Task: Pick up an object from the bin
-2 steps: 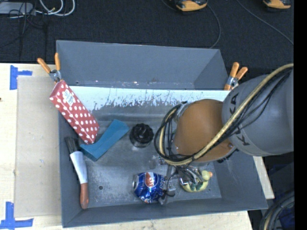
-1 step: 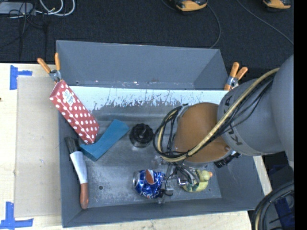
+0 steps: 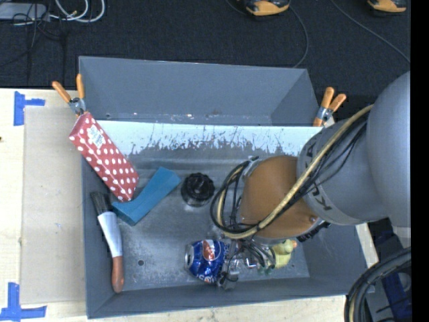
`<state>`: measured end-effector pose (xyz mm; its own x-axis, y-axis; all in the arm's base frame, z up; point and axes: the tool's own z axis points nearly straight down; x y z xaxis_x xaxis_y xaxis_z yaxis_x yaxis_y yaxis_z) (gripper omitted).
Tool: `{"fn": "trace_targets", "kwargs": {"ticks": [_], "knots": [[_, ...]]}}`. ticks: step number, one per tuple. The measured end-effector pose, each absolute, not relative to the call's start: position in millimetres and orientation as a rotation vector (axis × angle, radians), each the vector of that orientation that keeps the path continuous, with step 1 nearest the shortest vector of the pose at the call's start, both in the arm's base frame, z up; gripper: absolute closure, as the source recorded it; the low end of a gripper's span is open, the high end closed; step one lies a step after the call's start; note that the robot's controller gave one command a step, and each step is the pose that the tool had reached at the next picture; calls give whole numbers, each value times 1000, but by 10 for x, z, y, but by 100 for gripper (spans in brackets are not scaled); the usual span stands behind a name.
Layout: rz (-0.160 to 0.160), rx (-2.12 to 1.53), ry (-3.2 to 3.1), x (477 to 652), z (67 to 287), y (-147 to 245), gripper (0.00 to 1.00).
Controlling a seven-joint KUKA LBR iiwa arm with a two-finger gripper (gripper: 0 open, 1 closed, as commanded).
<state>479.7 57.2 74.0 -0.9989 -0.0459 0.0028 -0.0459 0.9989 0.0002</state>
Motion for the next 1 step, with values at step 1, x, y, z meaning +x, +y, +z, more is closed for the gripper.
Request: {"fn": "trace_targets", "kwargs": {"ticks": [1], "knots": [[0, 90, -3128, 4903, 696, 564, 100]]}}
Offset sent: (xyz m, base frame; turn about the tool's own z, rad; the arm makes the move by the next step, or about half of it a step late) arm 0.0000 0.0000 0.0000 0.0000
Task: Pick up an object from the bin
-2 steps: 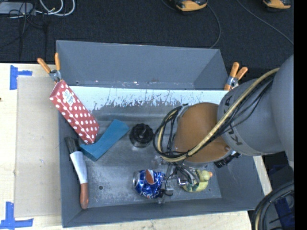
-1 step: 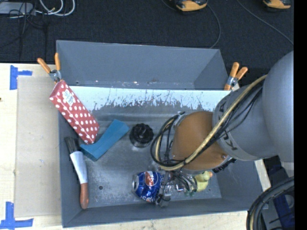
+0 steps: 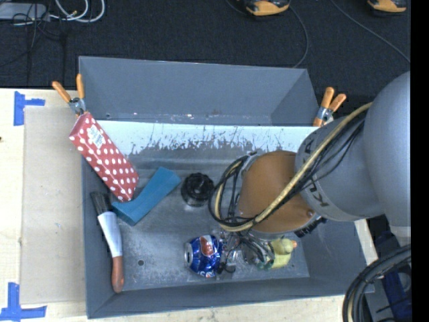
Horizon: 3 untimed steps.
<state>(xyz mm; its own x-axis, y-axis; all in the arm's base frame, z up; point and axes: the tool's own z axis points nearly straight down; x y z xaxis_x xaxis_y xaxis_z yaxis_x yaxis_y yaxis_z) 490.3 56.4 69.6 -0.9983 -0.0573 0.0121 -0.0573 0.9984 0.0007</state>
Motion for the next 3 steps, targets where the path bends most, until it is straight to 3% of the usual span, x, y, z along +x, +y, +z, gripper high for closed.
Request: {"fn": "trace_targets", "kwargs": {"ticks": [3], "knots": [[-1, 76, -3129, 4806, 697, 514, 100]]}}
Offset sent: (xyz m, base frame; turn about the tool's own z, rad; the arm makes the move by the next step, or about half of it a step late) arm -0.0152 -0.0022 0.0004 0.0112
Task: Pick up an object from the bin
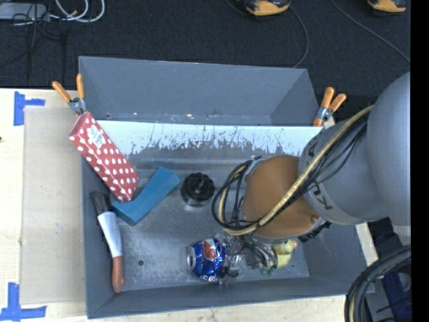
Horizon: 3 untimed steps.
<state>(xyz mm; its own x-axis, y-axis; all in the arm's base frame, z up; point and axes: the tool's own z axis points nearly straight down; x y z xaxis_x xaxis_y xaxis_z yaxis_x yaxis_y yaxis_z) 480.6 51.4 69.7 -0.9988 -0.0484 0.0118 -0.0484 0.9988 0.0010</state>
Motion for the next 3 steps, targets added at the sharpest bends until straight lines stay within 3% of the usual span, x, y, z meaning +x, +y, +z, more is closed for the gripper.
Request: {"fn": "trace_targets", "kwargs": {"ticks": [1, 2, 3], "knots": [[-1, 101, -3120, 4779, 1226, 458, 100], [-1, 105, -3125, 4798, 1445, 437, 100], [-4, 399, -3096, 5099, 2128, 451, 100]]}}
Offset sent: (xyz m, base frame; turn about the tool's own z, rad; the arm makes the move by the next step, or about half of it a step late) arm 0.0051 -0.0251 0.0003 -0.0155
